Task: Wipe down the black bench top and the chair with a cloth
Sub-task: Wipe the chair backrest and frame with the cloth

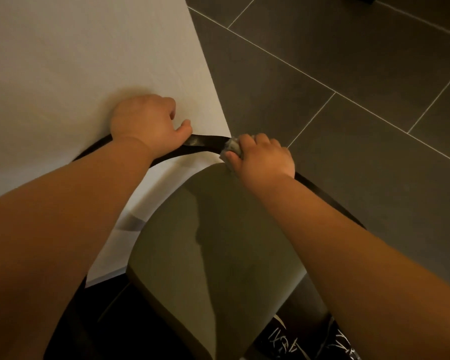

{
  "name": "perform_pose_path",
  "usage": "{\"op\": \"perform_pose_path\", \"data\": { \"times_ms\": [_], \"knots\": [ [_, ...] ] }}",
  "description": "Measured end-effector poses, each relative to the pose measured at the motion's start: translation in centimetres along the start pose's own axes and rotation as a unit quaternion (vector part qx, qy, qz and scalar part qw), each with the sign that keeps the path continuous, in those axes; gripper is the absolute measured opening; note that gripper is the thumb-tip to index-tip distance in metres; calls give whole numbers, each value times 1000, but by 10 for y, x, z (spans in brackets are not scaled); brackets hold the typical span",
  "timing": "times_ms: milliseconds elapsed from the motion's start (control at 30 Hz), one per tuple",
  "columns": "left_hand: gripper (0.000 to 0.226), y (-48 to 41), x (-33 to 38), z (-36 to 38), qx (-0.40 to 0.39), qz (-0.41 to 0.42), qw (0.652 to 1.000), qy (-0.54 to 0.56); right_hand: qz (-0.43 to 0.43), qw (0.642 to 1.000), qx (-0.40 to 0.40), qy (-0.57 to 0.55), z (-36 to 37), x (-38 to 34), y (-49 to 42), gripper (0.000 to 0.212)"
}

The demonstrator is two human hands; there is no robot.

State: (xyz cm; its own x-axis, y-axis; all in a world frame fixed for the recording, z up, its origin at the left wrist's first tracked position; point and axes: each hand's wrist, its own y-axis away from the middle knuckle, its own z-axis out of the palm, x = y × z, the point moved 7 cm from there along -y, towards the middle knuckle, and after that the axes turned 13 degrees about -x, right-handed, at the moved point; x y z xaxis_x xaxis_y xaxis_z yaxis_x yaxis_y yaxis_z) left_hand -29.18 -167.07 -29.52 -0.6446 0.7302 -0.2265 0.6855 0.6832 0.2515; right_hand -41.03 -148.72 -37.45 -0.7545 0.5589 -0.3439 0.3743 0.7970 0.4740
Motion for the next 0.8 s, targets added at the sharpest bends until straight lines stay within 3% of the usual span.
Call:
{"op": "perform_pose_path", "data": {
  "times_ms": [233,333,433,567,633,800],
  "knots": [
    [59,0,7,9,-19,-1,997,-79,73,996,7,-43,16,85,78,49],
    [57,22,65,9,-6,93,987,-135,88,995,12,-39,26,121,117,48],
    [51,50,162,13,1,208,976,-67,85,994,26,-68,33,145,152,47],
    [49,64,263,24,-53,334,940,47,82,991,31,-96,42,166,178,47],
    [51,64,281,33,-64,340,937,46,90,992,40,-82,41,165,170,44],
    [38,61,281,45,-6,333,941,51,82,992,51,-84,35,143,137,39]
  ]
}}
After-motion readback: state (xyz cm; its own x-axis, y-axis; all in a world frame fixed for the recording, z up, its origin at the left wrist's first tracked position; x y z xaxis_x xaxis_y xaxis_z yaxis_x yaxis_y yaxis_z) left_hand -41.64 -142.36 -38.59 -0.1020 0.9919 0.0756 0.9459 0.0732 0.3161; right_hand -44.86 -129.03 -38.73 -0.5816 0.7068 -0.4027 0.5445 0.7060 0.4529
